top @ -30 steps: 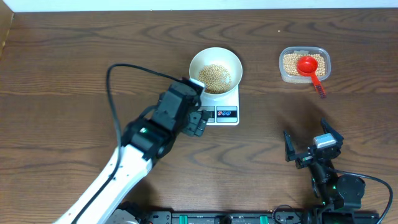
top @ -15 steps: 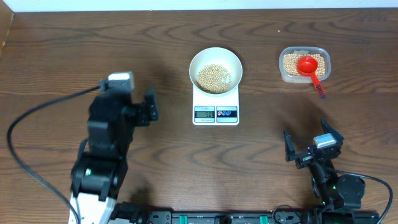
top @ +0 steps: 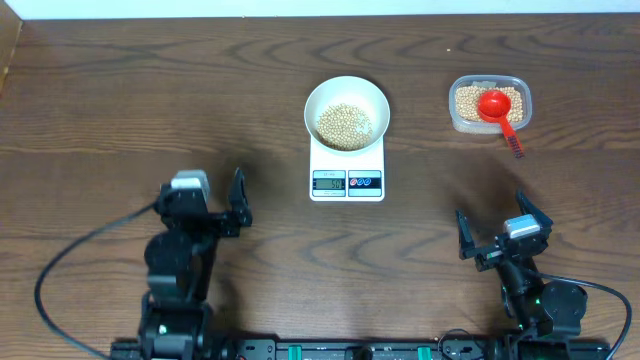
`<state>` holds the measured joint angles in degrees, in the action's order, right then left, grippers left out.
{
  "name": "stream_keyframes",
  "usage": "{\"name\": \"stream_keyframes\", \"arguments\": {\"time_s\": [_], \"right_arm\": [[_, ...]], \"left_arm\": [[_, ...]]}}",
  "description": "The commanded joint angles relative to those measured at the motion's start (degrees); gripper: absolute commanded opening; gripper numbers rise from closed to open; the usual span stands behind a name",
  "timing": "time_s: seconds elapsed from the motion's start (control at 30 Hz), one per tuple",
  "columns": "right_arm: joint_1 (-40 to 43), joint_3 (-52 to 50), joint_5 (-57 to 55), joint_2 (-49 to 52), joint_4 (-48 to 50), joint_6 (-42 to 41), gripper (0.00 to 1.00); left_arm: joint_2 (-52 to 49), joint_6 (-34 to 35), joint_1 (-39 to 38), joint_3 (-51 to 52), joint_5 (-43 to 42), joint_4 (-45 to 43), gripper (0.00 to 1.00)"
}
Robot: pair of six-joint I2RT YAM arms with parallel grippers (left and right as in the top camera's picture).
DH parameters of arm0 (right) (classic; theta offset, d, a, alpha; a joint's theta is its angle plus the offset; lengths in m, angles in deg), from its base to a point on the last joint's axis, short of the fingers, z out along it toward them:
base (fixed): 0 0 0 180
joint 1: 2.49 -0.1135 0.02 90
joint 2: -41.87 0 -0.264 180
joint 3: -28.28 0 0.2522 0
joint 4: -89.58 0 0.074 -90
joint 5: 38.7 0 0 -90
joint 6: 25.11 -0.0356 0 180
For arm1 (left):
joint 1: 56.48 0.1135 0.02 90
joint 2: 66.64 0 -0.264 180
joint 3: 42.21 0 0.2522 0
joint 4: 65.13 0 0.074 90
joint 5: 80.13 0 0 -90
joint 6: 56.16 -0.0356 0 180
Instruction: Scoop item into bowl and weigh 50g on scale
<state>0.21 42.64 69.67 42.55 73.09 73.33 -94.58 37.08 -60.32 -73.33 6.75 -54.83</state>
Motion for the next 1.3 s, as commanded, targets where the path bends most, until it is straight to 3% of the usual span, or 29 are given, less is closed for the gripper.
{"name": "stream_keyframes", "arguments": {"time_s": [0.0, 0.47, 0.73, 1.27], "right_arm": [[-0.5, -0.3, -0.3, -0.4, 0.0, 0.9, 0.99], [-0.5, -0.3, -0.3, -0.4, 0.0, 0.9, 0.99], [-0.5, -0.3, -0.3, -0.4, 0.0, 0.9, 0.99], [-0.5, -0.3, -0.3, -0.4, 0.0, 0.9, 0.99]], "left_arm": [[6.0, -3.8, 0.3, 3.4, -0.6, -0.9, 0.92], [21.9, -14.7, 0.3, 17.0, -0.5, -0.9, 0.92], [27.9, -16.5, 0.3, 17.1, 0.3, 7.4, 0.92], [26.6, -16.5, 0.3, 17.1, 1.0, 7.5, 0.92]]}}
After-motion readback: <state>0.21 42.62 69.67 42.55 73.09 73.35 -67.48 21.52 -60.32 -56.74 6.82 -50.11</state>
